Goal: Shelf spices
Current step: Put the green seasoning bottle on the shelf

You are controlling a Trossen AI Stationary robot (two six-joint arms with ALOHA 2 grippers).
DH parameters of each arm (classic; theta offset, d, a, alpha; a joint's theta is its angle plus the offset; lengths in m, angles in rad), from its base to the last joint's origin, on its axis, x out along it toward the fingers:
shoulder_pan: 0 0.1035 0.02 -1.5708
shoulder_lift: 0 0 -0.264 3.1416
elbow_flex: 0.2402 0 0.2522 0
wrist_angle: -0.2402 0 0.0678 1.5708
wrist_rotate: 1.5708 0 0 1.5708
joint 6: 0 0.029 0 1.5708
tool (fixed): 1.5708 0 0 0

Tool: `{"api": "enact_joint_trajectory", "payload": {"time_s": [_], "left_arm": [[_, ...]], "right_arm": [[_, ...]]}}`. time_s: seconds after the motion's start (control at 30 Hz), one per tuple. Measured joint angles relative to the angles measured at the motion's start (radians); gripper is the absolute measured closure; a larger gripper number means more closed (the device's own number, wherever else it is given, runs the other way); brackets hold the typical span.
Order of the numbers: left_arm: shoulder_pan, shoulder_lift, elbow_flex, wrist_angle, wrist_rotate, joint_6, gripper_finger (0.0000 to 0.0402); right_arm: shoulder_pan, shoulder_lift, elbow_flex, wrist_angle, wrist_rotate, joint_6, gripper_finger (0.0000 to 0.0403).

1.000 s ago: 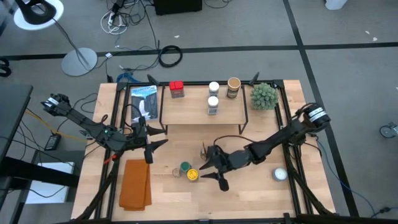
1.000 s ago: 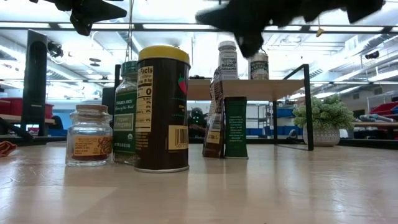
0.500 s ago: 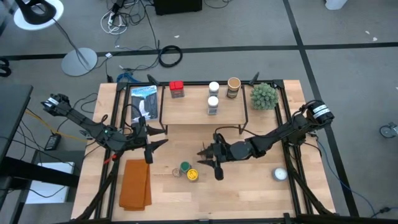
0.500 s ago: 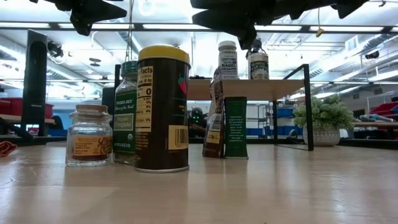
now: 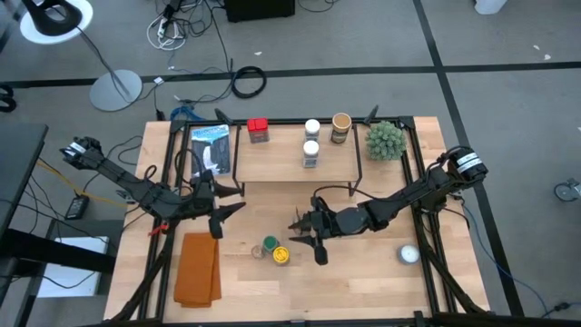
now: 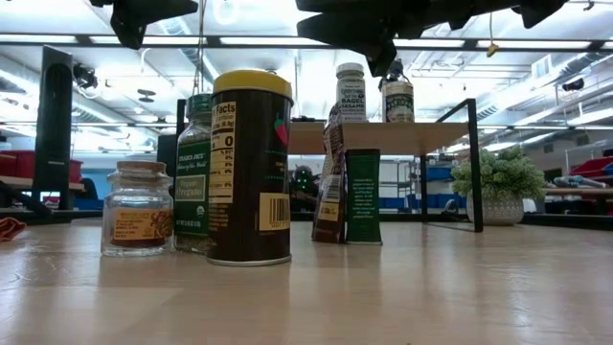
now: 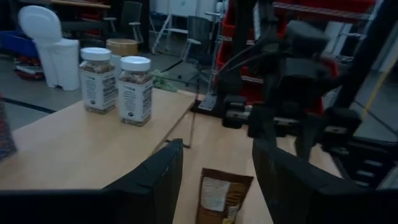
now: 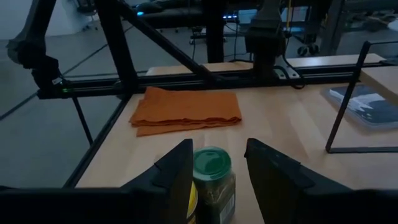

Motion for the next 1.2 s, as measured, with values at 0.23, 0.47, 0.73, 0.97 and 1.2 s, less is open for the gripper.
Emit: {"api": "enact_joint_trajectory", "payload": {"time_s": [0.23,0.47,0.73,0.97,1.2], "left_arm": [[0.000,0.017,0.000,0.006,0.025,0.003,0.0204],[0.000,0.092,0.000,0.011,0.027,0.012,0.0204],[0.000,0.225,0.000,0.040,0.027,0.036,0.0204],[0.000,0.307,0.000,0.173,0.026,0.035,0.0204],[0.000,0.326,0.000,0.248,0.026,0.035,0.0204]], "right_arm": [[0.000,0.000,0.000,-0.072,-0.009,-0.001,0.0252],[0.000,0.000,0.000,-0.105,-0.009,0.001,0.0252],[0.016,0.000,0.000,-0.121,-0.008,0.002,0.0252],[0.045,-0.001,0.000,-0.141,-0.008,0.002,0.0252],[0.063,0.000,0.000,-0.143,-0.008,0.003,0.0252]]}}
